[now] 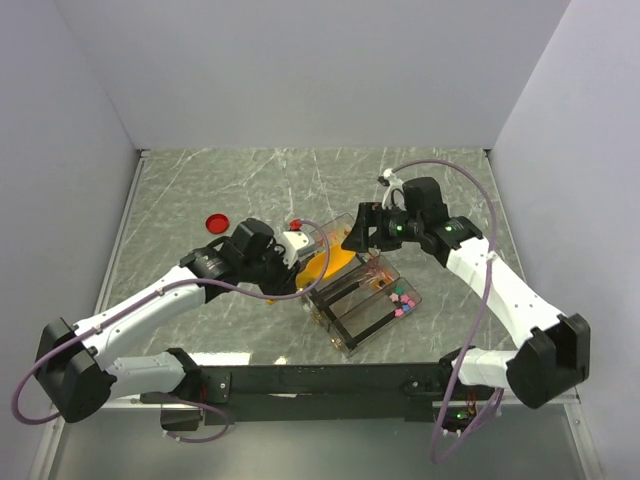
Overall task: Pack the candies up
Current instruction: Scoop the fake candies from the storage box.
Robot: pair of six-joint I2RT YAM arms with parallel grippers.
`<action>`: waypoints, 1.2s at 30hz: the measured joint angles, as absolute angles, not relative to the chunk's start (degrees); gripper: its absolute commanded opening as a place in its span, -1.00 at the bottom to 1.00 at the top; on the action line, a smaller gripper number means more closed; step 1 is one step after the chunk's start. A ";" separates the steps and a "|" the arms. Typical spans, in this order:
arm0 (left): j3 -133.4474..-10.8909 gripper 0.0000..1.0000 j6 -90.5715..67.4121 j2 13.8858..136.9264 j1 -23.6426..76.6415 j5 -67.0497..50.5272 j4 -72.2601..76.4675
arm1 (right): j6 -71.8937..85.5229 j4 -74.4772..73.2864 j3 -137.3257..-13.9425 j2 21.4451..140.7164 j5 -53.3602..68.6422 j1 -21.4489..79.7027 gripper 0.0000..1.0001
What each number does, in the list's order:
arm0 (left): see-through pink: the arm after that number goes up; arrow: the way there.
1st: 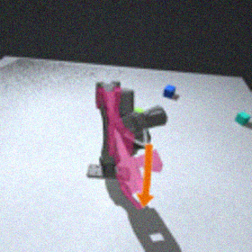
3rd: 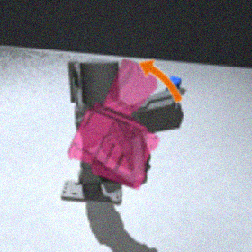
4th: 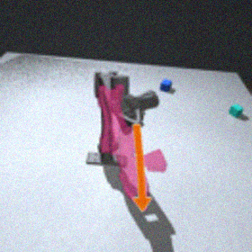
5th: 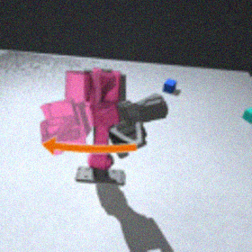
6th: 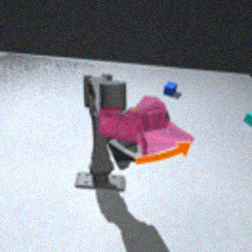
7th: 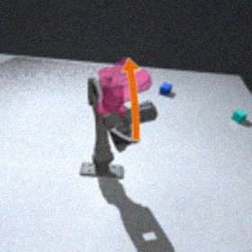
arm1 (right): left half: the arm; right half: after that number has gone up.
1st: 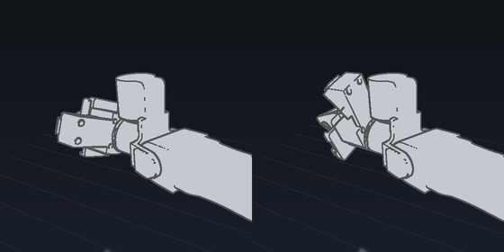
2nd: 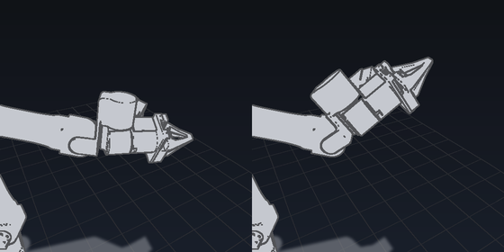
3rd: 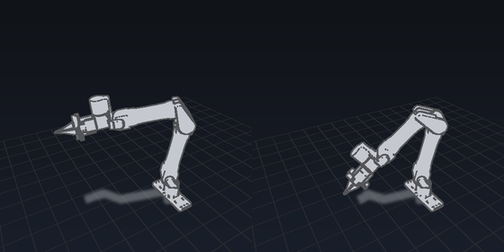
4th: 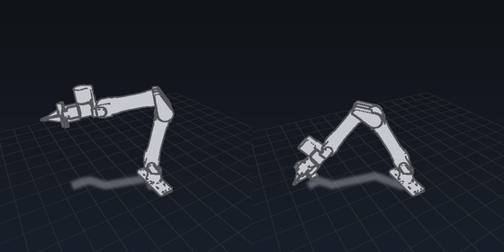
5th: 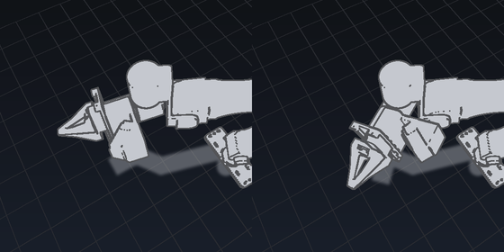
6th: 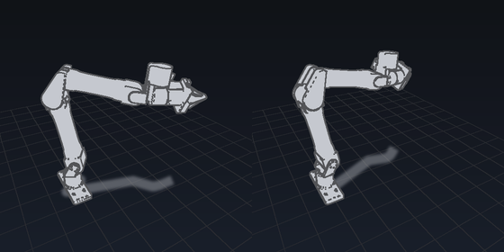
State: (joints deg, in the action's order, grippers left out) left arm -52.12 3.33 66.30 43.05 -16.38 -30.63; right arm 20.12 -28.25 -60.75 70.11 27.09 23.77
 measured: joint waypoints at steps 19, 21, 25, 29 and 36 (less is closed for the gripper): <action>-44.91 -0.71 6.52 57.34 43.35 -20.69 -22.94 | 22.11 -19.22 -53.25 77.73 47.11 21.91 -0.88; -43.53 -0.27 6.66 56.69 43.42 -20.40 -22.50 | 24.23 -16.99 -51.79 77.60 49.65 21.67 -1.00; -42.06 0.06 6.39 54.92 43.48 -20.05 -20.25 | 27.40 -11.68 -47.83 76.95 51.27 21.19 -1.00; -41.69 0.36 6.24 52.05 43.48 -20.43 -16.47 | 30.26 -7.64 -44.42 76.55 52.25 20.69 -1.00; -40.45 0.39 6.31 50.19 43.48 -22.00 -14.04 | 33.41 -3.18 -41.78 73.52 54.59 19.64 -1.00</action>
